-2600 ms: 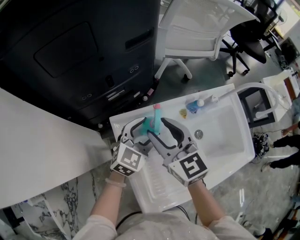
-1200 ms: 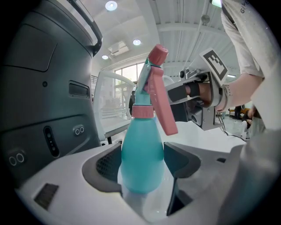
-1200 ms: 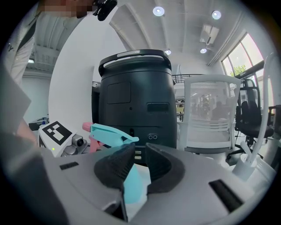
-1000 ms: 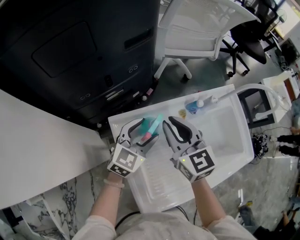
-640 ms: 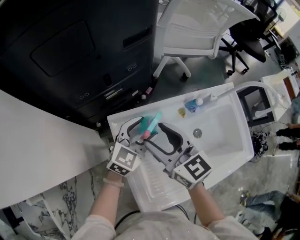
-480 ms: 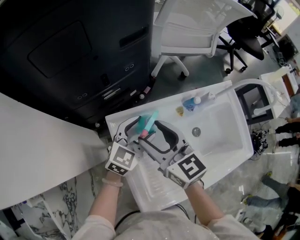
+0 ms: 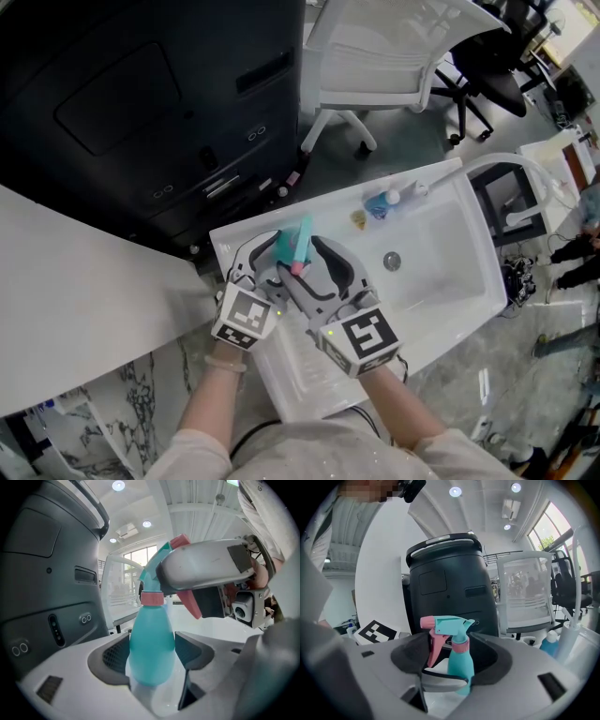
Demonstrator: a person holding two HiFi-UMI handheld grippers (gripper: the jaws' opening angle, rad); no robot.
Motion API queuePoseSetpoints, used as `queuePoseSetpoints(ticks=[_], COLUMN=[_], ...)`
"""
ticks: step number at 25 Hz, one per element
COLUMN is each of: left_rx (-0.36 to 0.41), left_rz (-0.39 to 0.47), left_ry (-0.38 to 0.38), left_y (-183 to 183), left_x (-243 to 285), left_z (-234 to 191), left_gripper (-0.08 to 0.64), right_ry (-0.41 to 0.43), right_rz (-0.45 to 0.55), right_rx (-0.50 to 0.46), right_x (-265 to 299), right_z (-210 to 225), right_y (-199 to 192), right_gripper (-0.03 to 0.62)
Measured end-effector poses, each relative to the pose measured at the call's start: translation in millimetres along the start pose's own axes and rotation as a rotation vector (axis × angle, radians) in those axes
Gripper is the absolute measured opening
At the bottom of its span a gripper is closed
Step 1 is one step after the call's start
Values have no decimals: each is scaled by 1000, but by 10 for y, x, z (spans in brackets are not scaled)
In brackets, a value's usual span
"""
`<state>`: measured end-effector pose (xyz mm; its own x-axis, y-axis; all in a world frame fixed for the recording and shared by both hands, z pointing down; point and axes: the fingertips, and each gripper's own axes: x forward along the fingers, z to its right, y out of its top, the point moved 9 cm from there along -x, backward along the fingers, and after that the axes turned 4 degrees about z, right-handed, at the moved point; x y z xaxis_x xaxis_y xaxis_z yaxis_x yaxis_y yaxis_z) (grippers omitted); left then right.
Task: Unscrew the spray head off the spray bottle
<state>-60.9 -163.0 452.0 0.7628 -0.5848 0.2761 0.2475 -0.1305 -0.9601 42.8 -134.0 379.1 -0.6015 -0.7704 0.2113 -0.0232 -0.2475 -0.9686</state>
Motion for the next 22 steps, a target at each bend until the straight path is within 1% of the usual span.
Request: queuePoseSetpoints(ticks=[4,10,17,20,22], left_rx=[-7,-11,-14,-17,-19], left_rz=[1,-2,-1,-1,-2], left_ry=[0,0,-1,-2,-1], left_y=[-1,-7,-9,-9,-9], left_x=[5,5,4,6,9], left_z=[-8,-11,-16,-11,-12], left_gripper=[304,305,305,304,304], right_ry=[-11,-38,-70,-60,-46], right_rz=[-8,-14,6,24,27], right_rx=[-32,-17,0,15,9], right_x=[-81,-225,-279,-230,-161], right_z=[40,203,428,517,568], right_y=[5,-30,-20,1,31], right_gripper=[250,218,182,163,161])
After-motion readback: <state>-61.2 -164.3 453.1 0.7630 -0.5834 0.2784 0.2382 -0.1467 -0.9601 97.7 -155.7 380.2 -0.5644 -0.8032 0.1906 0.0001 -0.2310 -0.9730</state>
